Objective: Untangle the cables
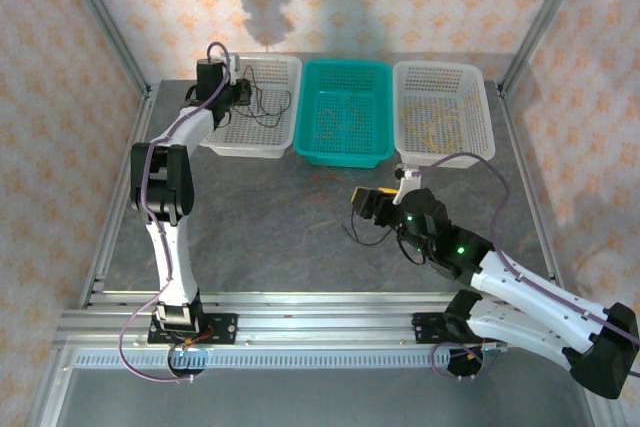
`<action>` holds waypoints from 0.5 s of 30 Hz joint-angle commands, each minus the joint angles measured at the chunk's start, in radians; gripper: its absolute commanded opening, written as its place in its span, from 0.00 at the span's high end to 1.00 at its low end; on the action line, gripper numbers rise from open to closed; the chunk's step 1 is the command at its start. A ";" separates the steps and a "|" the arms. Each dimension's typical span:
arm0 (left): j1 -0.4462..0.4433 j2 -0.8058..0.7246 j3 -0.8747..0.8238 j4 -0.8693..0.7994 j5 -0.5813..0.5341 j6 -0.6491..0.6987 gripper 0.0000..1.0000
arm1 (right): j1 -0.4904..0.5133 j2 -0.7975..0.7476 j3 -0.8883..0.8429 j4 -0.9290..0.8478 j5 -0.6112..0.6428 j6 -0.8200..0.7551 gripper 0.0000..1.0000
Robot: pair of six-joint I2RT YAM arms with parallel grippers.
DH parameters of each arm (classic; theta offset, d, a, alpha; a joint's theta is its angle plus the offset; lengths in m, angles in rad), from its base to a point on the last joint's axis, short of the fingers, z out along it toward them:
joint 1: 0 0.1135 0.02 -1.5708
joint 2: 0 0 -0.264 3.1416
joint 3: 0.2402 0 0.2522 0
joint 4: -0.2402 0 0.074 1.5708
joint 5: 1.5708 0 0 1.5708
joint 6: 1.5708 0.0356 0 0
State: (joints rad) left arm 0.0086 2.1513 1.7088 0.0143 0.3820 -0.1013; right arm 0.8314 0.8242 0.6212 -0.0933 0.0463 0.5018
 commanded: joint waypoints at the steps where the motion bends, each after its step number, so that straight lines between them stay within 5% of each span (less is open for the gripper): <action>1: 0.007 -0.006 0.033 -0.017 -0.020 0.014 0.54 | 0.006 -0.013 0.027 -0.050 0.088 0.028 0.32; 9: -0.004 -0.120 -0.053 0.016 -0.048 0.008 0.02 | 0.004 0.017 0.060 -0.209 0.262 0.123 0.27; 15: -0.063 -0.324 -0.224 0.063 -0.123 0.027 0.01 | -0.025 0.067 0.082 -0.284 0.276 0.147 0.22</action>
State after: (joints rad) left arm -0.0174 1.9579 1.5372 0.0181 0.3031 -0.0971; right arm 0.8219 0.8764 0.6670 -0.3008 0.2623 0.6128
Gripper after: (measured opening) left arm 0.992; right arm 0.773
